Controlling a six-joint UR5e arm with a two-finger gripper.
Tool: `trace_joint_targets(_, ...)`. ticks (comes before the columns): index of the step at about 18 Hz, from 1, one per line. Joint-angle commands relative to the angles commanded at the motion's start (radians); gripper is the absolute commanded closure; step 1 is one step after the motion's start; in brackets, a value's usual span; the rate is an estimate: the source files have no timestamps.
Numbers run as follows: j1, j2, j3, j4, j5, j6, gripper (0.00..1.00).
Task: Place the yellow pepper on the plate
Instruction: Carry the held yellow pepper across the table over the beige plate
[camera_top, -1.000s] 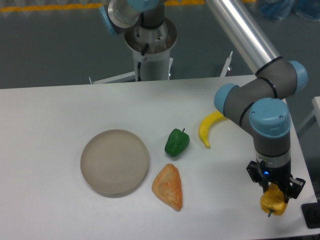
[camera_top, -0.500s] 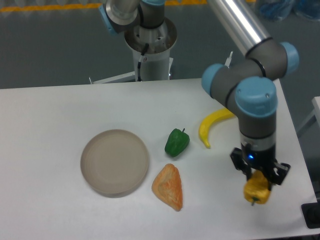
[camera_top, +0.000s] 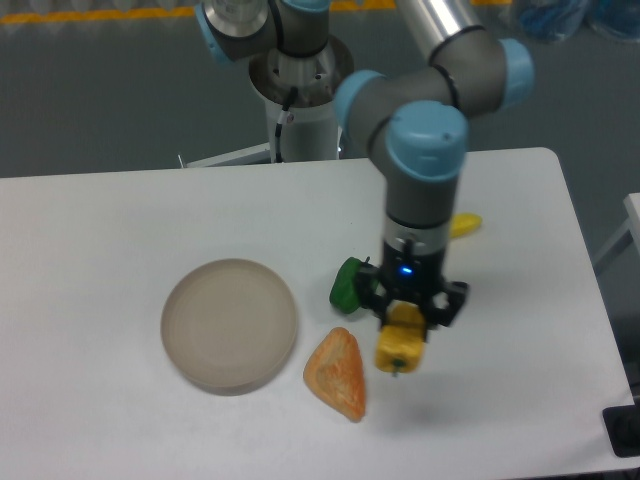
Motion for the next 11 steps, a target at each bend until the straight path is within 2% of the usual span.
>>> trace_joint_targets(2,-0.043,0.012,-0.049,0.009,0.012,-0.053,0.61)
trace_joint_targets(6,-0.098,0.011,-0.098,0.017,0.021,-0.149,0.61)
trace_joint_targets(11,-0.155,0.009,-0.161,0.037,0.055,-0.166,0.61)
